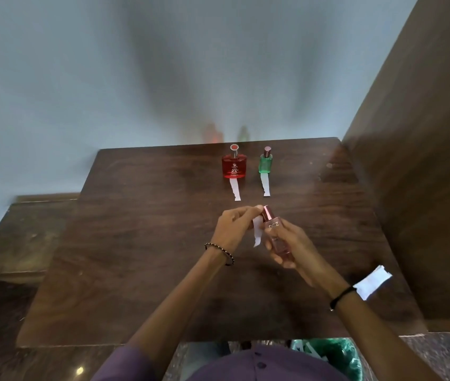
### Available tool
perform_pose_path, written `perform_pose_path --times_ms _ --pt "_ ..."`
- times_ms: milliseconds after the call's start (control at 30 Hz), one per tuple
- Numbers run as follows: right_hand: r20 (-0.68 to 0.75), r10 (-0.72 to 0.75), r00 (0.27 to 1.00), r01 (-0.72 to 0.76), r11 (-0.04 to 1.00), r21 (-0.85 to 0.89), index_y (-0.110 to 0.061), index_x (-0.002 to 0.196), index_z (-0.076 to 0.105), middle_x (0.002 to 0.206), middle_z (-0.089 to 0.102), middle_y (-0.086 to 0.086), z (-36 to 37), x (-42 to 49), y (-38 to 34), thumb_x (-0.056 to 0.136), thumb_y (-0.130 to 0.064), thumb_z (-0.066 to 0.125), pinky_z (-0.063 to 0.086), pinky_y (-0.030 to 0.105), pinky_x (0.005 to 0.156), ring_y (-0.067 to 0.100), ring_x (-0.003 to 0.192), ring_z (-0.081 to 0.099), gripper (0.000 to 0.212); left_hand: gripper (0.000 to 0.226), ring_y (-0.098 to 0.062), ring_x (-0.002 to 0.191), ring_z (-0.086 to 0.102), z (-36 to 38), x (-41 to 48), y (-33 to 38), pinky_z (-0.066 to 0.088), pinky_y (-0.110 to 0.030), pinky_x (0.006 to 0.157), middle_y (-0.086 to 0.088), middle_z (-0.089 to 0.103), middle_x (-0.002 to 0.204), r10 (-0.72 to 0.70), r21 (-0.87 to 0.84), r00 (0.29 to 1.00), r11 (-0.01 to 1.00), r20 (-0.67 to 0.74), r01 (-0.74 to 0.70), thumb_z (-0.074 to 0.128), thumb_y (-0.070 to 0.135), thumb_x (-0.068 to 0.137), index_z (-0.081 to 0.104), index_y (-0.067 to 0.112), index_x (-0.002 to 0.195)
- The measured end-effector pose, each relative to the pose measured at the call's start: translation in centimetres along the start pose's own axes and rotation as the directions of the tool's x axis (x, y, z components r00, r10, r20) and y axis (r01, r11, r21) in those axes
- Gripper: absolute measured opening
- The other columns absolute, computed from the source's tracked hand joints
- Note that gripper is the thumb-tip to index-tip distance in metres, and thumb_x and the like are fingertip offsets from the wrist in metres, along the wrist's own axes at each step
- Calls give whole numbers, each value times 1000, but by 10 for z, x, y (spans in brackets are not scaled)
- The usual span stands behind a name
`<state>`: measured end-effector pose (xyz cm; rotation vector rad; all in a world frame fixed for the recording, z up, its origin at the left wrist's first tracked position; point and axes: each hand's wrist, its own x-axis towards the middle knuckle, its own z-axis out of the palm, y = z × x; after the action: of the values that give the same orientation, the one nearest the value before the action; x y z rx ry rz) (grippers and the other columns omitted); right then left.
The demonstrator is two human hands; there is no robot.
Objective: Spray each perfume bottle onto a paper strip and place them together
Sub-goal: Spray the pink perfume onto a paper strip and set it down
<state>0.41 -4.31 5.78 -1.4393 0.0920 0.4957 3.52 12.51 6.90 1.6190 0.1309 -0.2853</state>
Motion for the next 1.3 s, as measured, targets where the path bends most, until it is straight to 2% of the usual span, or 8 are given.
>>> perform_pose_path --times_ms 67,267,467,733,933,1100,1200,1300 --pt "10 -8 1000 8 1000 1 -16 111 65 77 64 8 -1 0 1 94 -38 63 30 17 39 15 47 48 28 31 -12 95 72 3 3 1 54 -32 96 1 79 90 -7 45 1000 999 16 7 70 51 85 81 22 88" --pt "32 -53 998 56 995 -83 -28 110 67 77 67 5 2 -1 -8 93 -56 66 35 19 39 13 48 51 32 30 -14 81 68 6 7 13 54 -32 83 -8 78 91 -42 -96 996 994 80 50 75 39 86 81 10 89" --pt "-30 -119 992 106 953 -284 -31 106 65 72 70 1 3 -5 -7 93 -55 66 44 23 43 14 50 56 28 32 -18 86 75 -2 13 28 61 -30 80 -11 79 92 -57 -160 998 986 -17 53 76 36 86 81 4 90" --pt "157 -153 976 108 959 263 0 123 58 90 71 24 -11 -18 -10 92 -32 72 39 19 34 19 47 61 47 31 -33 100 73 2 15 32 59 -42 92 -16 78 96 -101 -208 995 973 -12 96 77 36 85 80 5 88" --pt "273 -231 934 98 900 425 -28 147 51 108 72 24 -21 -22 -16 93 -29 71 40 15 32 16 50 67 57 30 -25 90 77 11 13 34 61 -27 72 -14 79 94 -131 -262 991 955 39 137 77 33 86 79 4 92" --pt "190 -214 958 113 893 435 -25 140 55 102 70 20 -26 -20 -21 90 -16 73 38 16 36 13 58 59 54 26 -20 84 77 15 15 36 59 -24 71 -14 79 91 -118 -226 993 966 25 121 78 35 85 80 9 83" --pt "36 -146 989 133 960 246 -33 133 61 96 68 11 -28 -16 -26 88 -13 72 35 18 39 10 57 53 50 24 -22 89 77 15 17 37 58 -21 71 -13 79 93 -108 -221 994 969 18 109 77 33 86 79 10 80" --pt "-198 -227 954 156 935 -317 -48 124 60 95 67 1 -27 -12 -32 92 -14 68 44 23 50 9 63 56 47 23 -20 84 78 19 17 38 56 -16 68 -10 79 88 -106 -219 994 970 0 104 77 31 87 79 9 79"
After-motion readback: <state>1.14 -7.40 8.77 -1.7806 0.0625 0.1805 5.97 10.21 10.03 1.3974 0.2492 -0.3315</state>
